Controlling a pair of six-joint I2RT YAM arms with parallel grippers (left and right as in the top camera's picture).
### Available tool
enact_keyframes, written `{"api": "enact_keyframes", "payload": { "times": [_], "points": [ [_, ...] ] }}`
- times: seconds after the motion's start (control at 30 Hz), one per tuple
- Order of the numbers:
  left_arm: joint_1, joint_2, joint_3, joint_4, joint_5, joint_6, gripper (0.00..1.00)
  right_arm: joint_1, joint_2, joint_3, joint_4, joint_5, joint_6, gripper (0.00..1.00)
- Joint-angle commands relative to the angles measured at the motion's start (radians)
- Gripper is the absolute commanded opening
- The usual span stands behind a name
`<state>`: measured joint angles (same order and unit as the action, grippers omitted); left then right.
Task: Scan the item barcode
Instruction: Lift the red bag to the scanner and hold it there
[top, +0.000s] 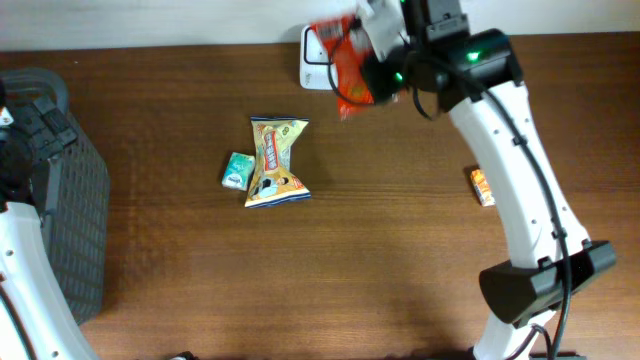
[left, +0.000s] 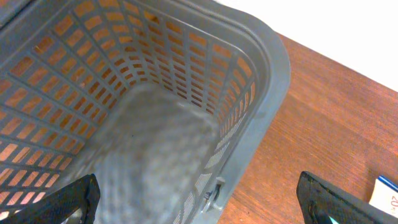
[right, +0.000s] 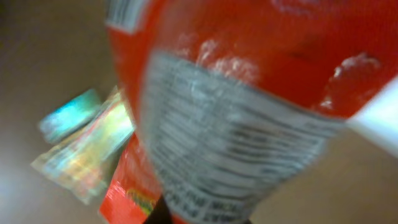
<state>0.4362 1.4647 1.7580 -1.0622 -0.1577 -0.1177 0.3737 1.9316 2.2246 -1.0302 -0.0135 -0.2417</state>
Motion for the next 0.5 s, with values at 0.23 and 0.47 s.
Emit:
{"api": "enact_keyframes", "payload": {
  "times": [0.23,0.47],
  "points": [
    [0.004,0.005,0.003,0.001,-0.004,-0.009,0.99,0.141,0.270,0.018,0.485,0.846,-0.442,0.04],
    [0.004,0.005,0.003,0.001,-0.004,-0.009,0.99,0.122,0.465,0.018,0.801,0.889,-0.915,0.04]
  ]
}}
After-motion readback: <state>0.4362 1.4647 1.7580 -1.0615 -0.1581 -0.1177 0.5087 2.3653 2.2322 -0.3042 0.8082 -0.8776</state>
